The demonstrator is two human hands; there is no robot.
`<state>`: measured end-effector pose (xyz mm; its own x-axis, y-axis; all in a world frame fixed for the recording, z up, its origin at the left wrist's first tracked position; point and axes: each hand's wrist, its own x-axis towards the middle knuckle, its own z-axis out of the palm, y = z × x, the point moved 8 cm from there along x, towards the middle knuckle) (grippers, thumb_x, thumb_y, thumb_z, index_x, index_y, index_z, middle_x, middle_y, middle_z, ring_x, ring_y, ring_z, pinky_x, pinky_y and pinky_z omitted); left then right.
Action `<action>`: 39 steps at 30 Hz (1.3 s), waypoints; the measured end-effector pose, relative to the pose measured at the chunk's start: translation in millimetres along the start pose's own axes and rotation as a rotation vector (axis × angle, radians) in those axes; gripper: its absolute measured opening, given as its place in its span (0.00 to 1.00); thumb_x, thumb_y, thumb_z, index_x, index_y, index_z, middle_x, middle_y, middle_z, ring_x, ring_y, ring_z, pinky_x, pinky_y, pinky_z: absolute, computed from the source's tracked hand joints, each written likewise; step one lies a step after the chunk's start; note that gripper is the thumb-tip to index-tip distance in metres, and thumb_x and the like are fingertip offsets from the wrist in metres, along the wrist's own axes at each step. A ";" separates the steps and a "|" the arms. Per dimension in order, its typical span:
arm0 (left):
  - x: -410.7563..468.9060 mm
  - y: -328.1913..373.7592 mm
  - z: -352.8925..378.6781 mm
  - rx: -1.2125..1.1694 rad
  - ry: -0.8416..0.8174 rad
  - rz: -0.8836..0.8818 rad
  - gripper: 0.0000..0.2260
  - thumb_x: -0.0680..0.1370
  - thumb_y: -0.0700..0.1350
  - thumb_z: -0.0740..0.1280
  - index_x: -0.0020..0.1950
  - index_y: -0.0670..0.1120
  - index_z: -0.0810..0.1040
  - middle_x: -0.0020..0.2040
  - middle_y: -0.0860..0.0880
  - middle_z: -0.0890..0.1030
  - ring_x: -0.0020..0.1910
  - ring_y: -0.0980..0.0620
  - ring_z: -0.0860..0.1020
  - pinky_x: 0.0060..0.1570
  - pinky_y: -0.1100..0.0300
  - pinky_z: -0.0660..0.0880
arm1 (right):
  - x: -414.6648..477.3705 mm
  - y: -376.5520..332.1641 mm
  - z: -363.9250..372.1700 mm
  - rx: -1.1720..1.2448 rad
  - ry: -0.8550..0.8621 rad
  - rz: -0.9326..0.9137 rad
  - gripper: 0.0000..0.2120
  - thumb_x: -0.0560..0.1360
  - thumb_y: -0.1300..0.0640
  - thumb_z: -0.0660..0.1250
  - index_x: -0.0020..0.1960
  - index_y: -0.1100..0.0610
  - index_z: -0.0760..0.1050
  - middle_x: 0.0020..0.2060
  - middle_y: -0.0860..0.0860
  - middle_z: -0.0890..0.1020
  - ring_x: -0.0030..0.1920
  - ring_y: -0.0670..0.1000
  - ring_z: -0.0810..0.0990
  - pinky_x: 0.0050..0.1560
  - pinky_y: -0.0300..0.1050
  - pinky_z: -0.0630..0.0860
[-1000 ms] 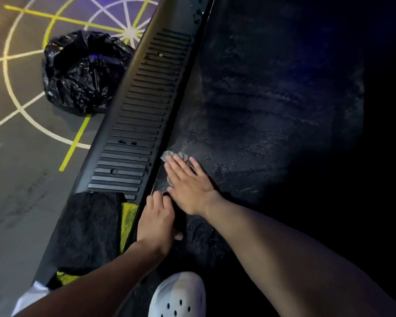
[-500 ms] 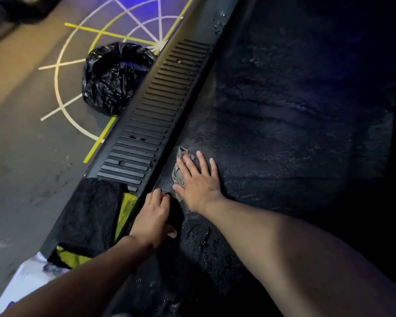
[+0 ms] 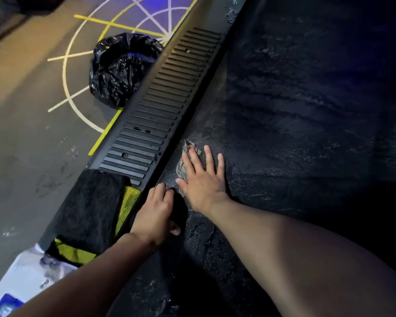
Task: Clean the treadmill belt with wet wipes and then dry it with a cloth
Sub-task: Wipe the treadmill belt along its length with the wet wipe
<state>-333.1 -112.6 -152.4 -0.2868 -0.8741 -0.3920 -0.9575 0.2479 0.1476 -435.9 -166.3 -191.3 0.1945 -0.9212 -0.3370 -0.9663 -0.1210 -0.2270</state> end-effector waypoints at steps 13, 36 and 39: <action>-3.2 1.8 4.9 -0.082 -0.011 0.004 0.33 0.63 0.47 0.79 0.63 0.42 0.67 0.62 0.46 0.62 0.64 0.46 0.63 0.62 0.55 0.69 | 5.0 -14.0 -37.5 0.199 0.340 0.278 0.18 0.83 0.56 0.56 0.72 0.55 0.70 0.71 0.54 0.72 0.73 0.59 0.66 0.71 0.64 0.61; -24.2 2.1 55.8 -0.150 -0.327 0.097 0.60 0.70 0.60 0.72 0.73 0.43 0.23 0.66 0.41 0.16 0.65 0.45 0.17 0.72 0.51 0.32 | -69.5 -7.0 21.4 0.390 -0.013 0.372 0.27 0.84 0.49 0.53 0.81 0.43 0.49 0.80 0.50 0.38 0.78 0.52 0.33 0.76 0.50 0.35; -24.6 3.0 55.8 -0.151 -0.336 0.116 0.59 0.70 0.59 0.71 0.73 0.45 0.22 0.65 0.41 0.15 0.65 0.46 0.16 0.72 0.50 0.31 | -66.7 -21.3 -1.7 0.127 0.166 0.327 0.25 0.84 0.45 0.48 0.80 0.48 0.53 0.81 0.52 0.45 0.80 0.53 0.39 0.78 0.54 0.40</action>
<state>-330.8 -67.0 -193.0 -0.4116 -0.6521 -0.6367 -0.9097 0.2513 0.3307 -428.6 -102.8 -162.4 -0.1599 -0.9522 -0.2603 -0.9424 0.2258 -0.2469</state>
